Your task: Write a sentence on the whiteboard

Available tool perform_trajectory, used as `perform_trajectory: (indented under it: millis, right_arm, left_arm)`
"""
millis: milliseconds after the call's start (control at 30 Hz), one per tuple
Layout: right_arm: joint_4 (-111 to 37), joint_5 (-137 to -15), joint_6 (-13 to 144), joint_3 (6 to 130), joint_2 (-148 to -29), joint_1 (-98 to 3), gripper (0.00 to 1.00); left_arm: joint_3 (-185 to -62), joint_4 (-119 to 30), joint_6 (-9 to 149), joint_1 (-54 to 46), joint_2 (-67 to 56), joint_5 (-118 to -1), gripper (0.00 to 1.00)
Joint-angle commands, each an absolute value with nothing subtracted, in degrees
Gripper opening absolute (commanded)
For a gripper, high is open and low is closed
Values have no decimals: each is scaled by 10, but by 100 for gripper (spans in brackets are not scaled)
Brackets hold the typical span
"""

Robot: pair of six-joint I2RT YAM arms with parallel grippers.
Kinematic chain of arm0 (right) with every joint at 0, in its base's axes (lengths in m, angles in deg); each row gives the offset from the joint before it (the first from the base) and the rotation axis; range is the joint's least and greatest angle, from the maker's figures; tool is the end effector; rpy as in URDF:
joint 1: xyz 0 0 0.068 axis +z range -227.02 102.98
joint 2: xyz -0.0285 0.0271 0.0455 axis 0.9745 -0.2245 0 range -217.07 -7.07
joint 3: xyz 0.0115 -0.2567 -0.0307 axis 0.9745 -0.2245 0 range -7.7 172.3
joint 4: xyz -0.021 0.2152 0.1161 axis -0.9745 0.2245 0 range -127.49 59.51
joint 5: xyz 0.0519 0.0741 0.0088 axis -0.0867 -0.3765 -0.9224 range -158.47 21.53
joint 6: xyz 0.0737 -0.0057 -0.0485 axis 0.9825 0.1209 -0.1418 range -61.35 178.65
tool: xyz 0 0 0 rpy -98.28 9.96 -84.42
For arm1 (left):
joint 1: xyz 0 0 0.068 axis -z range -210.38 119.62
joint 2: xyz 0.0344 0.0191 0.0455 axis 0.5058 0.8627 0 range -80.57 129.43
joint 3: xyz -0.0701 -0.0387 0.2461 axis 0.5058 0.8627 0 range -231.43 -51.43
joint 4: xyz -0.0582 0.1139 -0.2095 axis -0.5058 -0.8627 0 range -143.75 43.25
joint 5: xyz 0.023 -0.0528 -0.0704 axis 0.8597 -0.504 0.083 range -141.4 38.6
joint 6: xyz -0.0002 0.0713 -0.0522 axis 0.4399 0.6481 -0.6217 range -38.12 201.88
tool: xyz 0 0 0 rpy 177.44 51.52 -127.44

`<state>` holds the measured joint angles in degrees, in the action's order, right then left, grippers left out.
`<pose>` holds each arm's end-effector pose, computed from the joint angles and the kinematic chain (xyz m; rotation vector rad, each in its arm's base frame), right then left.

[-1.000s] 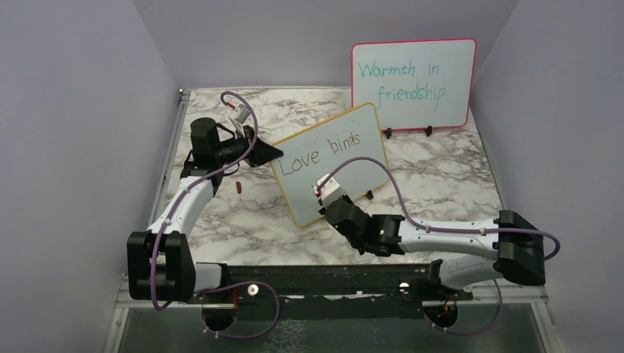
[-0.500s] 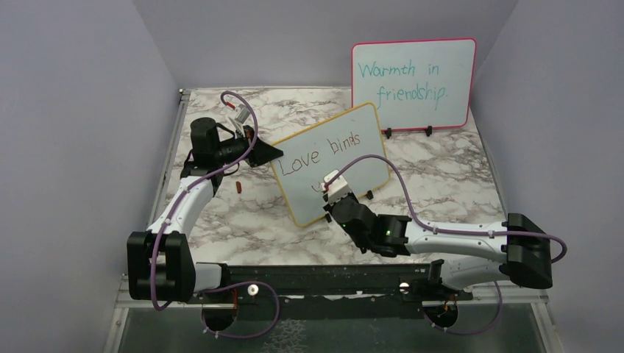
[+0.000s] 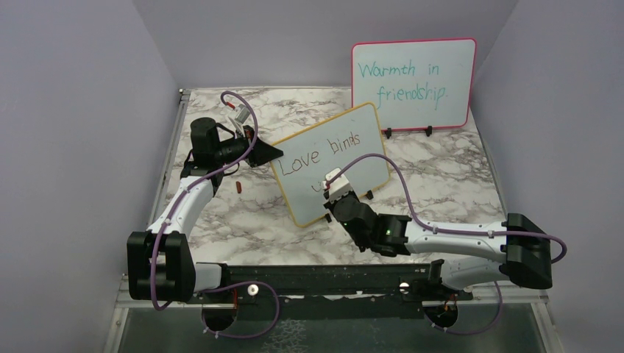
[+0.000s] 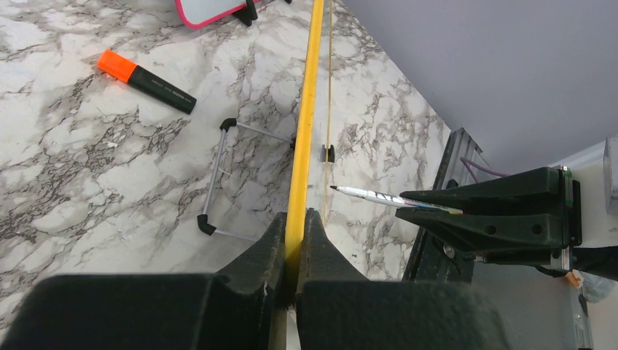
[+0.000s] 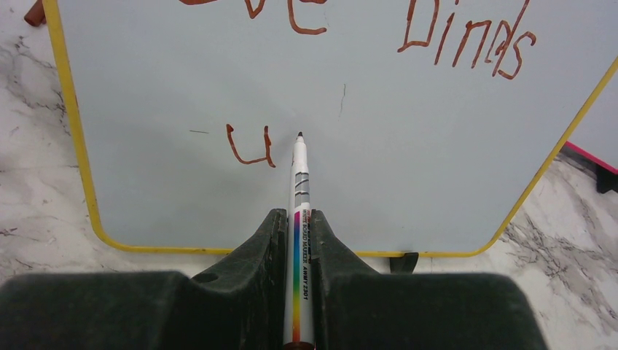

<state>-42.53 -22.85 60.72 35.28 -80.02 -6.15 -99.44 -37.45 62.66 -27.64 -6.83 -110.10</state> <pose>0.1486 0.2566 0.2358 -0.6210 1.7647 0.0740 0.2881 -0.0811 0.2758 0.4735 1.8222 -1.2054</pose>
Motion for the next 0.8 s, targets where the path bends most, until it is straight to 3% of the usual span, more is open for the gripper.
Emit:
perform_trajectory:
  millis: [0, 767]
  right_arm:
    - [-449, -215, 607, 350, -806, -67, 1]
    - [-454, -234, 608, 356, -829, -78, 1]
  left_arm:
    - [-994, -420, 667, -280, -61, -1065, 0]
    - [-994, -420, 667, -280, -61, -1068, 0]
